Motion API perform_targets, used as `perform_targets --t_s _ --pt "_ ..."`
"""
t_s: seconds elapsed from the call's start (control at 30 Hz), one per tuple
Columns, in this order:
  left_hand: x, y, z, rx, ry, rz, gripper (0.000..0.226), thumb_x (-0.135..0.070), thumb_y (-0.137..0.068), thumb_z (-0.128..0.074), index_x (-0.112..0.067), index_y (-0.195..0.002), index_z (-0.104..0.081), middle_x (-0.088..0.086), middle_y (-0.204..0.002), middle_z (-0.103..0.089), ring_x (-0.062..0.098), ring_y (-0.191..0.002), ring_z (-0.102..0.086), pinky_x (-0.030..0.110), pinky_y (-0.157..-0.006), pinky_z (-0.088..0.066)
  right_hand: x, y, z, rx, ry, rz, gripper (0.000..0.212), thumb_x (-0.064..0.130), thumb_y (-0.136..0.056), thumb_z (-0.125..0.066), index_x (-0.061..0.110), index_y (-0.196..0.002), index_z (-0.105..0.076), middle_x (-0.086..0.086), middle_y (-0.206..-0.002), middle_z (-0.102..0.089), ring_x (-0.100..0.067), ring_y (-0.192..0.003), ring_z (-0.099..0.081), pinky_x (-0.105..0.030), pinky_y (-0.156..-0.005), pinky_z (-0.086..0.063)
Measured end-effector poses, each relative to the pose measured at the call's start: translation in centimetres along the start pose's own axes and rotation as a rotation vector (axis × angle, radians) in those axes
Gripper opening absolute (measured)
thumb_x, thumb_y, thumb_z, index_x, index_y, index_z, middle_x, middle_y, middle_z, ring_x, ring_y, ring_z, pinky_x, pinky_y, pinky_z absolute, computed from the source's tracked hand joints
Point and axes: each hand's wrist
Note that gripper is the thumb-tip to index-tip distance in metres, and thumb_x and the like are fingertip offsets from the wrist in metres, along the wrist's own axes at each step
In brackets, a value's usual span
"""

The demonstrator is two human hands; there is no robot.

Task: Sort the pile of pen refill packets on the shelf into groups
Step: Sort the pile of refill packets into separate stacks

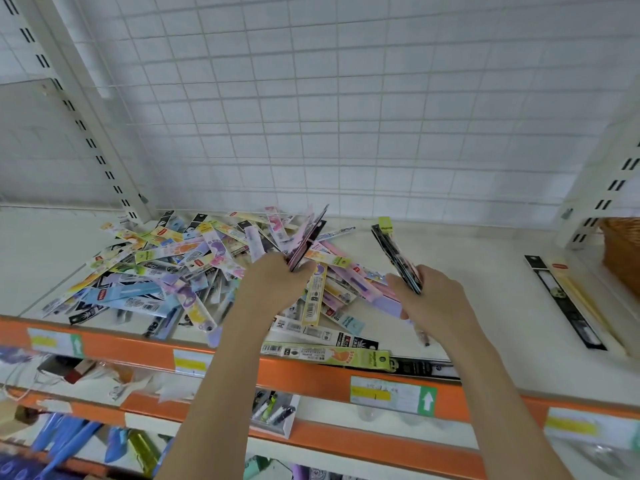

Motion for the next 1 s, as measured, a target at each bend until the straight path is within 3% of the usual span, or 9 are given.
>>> perform_targets --t_s 0.1,0.17,0.23,0.3,0.43,0.6,0.73,0.83,1.0 --pt "-0.4 -1.5 -0.7 0.019 -0.113 0.014 0.038 -0.03 -0.091 -0.052 -0.015 -0.059 -0.039 0.001 -0.052 -0.043 0.023 -0.054 -0.053 0.024 -0.053 -0.039 -0.1 -0.3 0.2 -0.003 0.009 -0.026 0.041 0.045 -0.092 -0.046 0.013 -0.072 -0.061 0.003 -0.052 -0.066 -0.022 -0.04 -0.057 -0.03 -0.059 -0.053" --pt "-0.7 -2.2 -1.4 0.023 -0.2 0.029 0.029 -0.031 -0.09 -0.054 -0.007 -0.075 -0.052 0.004 -0.058 -0.049 0.026 -0.062 -0.057 0.028 -0.059 -0.044 -0.3 -0.7 0.2 0.0 0.033 -0.045 0.04 0.045 -0.092 -0.046 0.014 -0.076 -0.063 0.002 -0.06 -0.069 -0.023 -0.047 -0.059 -0.03 -0.061 -0.053" --pt "-0.9 -2.5 -2.2 0.038 -0.247 0.044 0.043 -0.039 -0.086 -0.059 0.002 -0.099 -0.059 0.009 -0.067 -0.055 0.028 -0.068 -0.059 0.032 -0.06 -0.046 -0.6 -1.0 0.1 -0.004 0.047 -0.059 0.035 0.045 -0.091 -0.048 0.016 -0.078 -0.062 -0.002 -0.07 -0.07 -0.023 -0.052 -0.056 -0.031 -0.061 -0.053" --pt "-0.9 -2.8 -3.0 0.06 -0.272 0.066 0.057 -0.05 -0.08 -0.064 0.001 -0.106 -0.058 0.01 -0.078 -0.059 0.028 -0.076 -0.061 0.031 -0.061 -0.046 -0.8 -1.2 0.1 -0.007 0.025 -0.074 0.031 0.041 -0.089 -0.049 0.018 -0.071 -0.057 -0.003 -0.07 -0.07 -0.022 -0.05 -0.053 -0.031 -0.059 -0.052" --pt "-0.9 -3.1 -3.8 0.063 -0.358 0.111 0.035 -0.035 -0.083 -0.063 -0.005 -0.099 -0.055 0.01 -0.1 -0.065 0.029 -0.092 -0.064 0.036 -0.074 -0.051 -1.2 -1.2 0.2 -0.04 -0.016 -0.078 0.03 0.029 -0.087 -0.05 0.013 -0.061 -0.053 -0.003 -0.059 -0.066 -0.018 -0.044 -0.052 -0.025 -0.048 -0.045" --pt "-1.4 -2.8 -2.8 0.106 -0.327 0.12 0.013 -0.018 -0.086 -0.055 -0.006 -0.086 -0.053 0.012 -0.076 -0.056 0.029 -0.078 -0.061 0.035 -0.068 -0.048 -1.4 -1.2 0.4 -0.036 -0.036 -0.041 0.028 0.025 -0.087 -0.051 0.014 -0.061 -0.049 -0.004 -0.062 -0.069 -0.015 -0.042 -0.051 -0.023 -0.046 -0.042" --pt "-1.1 -1.6 -0.9 0.122 -0.273 0.16 0.026 -0.022 -0.088 -0.054 -0.005 -0.07 -0.046 0.01 -0.07 -0.053 0.023 -0.059 -0.054 0.031 -0.058 -0.044 -1.4 -1.7 0.1 0.003 0.001 -0.037 0.024 0.025 -0.087 -0.051 0.018 -0.065 -0.049 -0.003 -0.066 -0.066 -0.022 -0.051 -0.053 -0.028 -0.053 -0.046" --pt "0.1 -0.9 0.4 0.102 -0.239 0.185 0.035 -0.016 -0.086 -0.055 -0.011 -0.06 -0.032 0.007 -0.055 -0.042 0.021 -0.049 -0.042 0.024 -0.049 -0.034 -1.0 -2.3 -0.5 0.021 0.081 -0.014 0.029 0.021 -0.088 -0.048 0.021 -0.061 -0.037 0.0 -0.058 -0.046 -0.02 -0.051 -0.042 -0.026 -0.048 -0.034" --pt "2.6 0.0 1.8 0.061 -0.093 0.14 0.028 -0.012 -0.082 -0.052 -0.012 -0.061 -0.032 0.001 -0.055 -0.035 0.019 -0.05 -0.031 0.025 -0.051 -0.025 0.5 -3.9 -2.1 0.054 0.173 -0.027 0.028 0.024 -0.089 -0.05 0.02 -0.065 -0.037 0.001 -0.062 -0.043 -0.018 -0.056 -0.042 -0.026 -0.048 -0.031"
Point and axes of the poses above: each hand's wrist, its own y-axis away from the middle knuckle, its own z-axis out of the back of the hand, x = y × z
